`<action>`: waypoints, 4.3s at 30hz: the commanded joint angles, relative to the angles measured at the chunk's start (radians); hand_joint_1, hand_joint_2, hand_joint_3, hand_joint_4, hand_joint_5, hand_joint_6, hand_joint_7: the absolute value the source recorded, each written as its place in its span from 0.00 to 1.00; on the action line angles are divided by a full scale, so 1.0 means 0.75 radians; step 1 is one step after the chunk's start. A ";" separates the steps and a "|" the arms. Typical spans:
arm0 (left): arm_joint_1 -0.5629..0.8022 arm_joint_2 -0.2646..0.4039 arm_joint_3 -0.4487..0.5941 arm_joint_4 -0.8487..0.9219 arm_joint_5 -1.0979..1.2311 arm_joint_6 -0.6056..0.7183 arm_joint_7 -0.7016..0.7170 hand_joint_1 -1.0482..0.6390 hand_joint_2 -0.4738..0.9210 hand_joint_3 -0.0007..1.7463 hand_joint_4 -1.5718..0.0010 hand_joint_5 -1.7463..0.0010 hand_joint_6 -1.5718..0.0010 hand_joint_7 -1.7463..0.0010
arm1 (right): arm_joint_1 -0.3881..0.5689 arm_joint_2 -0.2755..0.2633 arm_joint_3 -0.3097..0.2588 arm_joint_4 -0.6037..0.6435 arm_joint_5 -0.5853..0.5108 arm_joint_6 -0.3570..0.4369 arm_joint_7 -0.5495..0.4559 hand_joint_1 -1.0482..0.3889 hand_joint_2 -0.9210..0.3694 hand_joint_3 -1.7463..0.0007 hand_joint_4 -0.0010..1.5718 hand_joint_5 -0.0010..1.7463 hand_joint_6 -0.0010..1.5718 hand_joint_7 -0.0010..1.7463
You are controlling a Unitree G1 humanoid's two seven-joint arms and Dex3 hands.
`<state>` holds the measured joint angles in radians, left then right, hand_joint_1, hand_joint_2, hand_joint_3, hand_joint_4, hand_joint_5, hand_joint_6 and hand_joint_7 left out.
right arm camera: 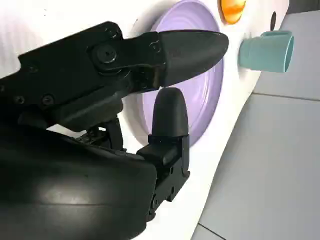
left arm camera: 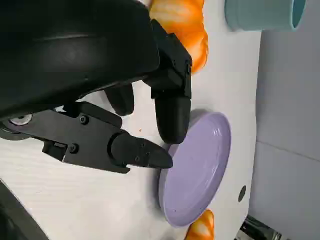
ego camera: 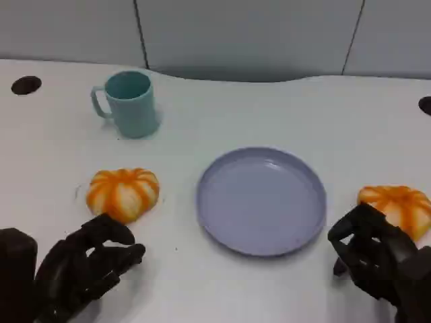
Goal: Grasp the bread from the table and place it into the plate.
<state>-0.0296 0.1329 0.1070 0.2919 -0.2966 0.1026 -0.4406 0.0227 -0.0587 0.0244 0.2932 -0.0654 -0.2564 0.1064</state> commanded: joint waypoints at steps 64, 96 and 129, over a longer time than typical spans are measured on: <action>-1.122 0.256 -0.771 1.205 1.511 -0.392 0.382 0.12 0.94 0.00 1.00 1.00 0.96 0.99 | 0.006 0.017 0.034 -0.021 -0.024 0.017 -0.066 0.55 0.00 0.80 0.39 1.00 0.25 1.00; -1.017 0.142 -0.629 1.370 1.144 -0.515 0.793 0.53 0.98 0.07 0.46 0.00 0.61 0.00 | 0.062 0.019 0.038 -0.111 -0.020 0.064 -0.053 0.54 0.00 0.79 0.39 1.00 0.25 1.00; -1.098 -0.015 -0.419 1.011 0.762 -0.779 0.301 0.55 0.94 0.05 0.43 0.00 0.55 0.00 | 0.011 0.043 0.050 -0.058 -0.038 0.079 -0.076 0.53 0.00 0.80 0.39 1.00 0.24 1.00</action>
<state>-0.7927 0.1383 -0.1641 1.0179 0.2189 -0.5053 -0.2486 0.0380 -0.0203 0.0665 0.2456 -0.1020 -0.1965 0.0521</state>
